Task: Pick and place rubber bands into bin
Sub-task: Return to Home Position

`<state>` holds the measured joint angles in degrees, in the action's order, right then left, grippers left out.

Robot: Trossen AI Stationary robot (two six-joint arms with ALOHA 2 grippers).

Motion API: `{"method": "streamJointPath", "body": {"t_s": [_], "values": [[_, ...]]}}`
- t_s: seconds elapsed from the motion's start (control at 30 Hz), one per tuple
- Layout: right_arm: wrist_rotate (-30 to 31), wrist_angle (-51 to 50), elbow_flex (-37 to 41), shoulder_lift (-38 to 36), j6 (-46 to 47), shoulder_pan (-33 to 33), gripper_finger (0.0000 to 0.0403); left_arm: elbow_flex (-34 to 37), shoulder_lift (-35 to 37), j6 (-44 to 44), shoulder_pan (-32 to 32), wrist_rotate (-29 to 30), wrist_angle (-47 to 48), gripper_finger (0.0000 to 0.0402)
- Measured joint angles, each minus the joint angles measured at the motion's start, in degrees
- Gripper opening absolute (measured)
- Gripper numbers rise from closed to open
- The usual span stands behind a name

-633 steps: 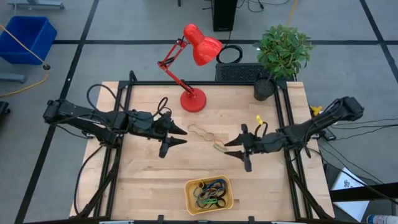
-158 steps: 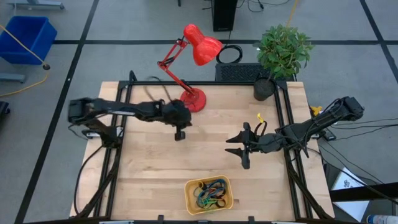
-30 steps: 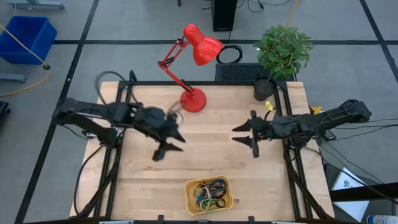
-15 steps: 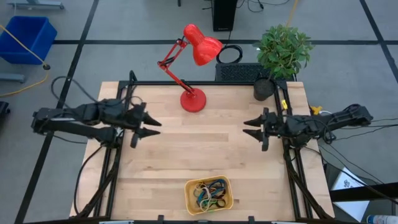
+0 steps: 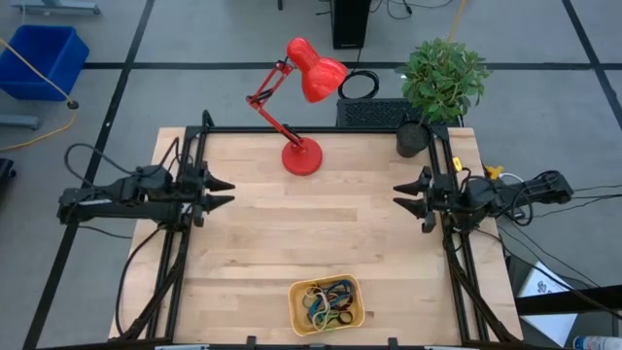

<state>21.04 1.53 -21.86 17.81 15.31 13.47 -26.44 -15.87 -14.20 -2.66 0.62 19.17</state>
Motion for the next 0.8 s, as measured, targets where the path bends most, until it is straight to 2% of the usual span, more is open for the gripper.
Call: {"method": "streamJointPath", "body": {"t_s": [0.37, 0.8], "values": [[-0.01, 0.12, 4.92, -7.99, -0.01, 0.0, 0.0166, 12.42, 11.11, -1.6, -0.11, -0.2, -8.71, 0.0175], [-0.31, 3.28, 9.61, -11.4, -0.26, 0.0, 0.0166, 20.27, 14.52, -4.63, -0.11, -0.14, -10.75, 0.0175]]}}
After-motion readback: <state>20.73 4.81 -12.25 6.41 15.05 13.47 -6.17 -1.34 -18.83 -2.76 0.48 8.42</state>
